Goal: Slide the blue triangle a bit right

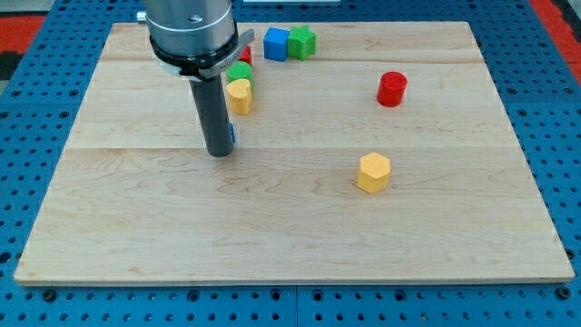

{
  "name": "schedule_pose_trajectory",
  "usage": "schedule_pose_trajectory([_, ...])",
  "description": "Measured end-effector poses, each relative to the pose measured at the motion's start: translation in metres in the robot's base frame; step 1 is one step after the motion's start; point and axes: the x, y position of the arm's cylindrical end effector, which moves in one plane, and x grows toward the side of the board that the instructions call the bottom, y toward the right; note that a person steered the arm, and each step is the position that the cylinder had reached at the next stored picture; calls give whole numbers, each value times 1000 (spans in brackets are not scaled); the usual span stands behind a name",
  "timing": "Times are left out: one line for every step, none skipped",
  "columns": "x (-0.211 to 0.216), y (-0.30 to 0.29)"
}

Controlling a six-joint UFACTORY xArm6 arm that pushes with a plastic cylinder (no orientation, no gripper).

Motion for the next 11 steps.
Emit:
schedule_pose_trajectory([-10,0])
schedule_pose_trajectory([-7,-4])
schedule_pose_trajectory([7,-37])
schedule_pose_trajectory([8,-79])
schedule_pose_trajectory([-27,-91])
schedule_pose_trajectory([-55,-91])
schedule_pose_trajectory([-59,-88])
schedule_pose_trajectory([-55,-67])
schedule_pose_trajectory([-53,-32])
schedule_pose_trajectory([-53,7])
schedule_pose_trajectory([-50,10])
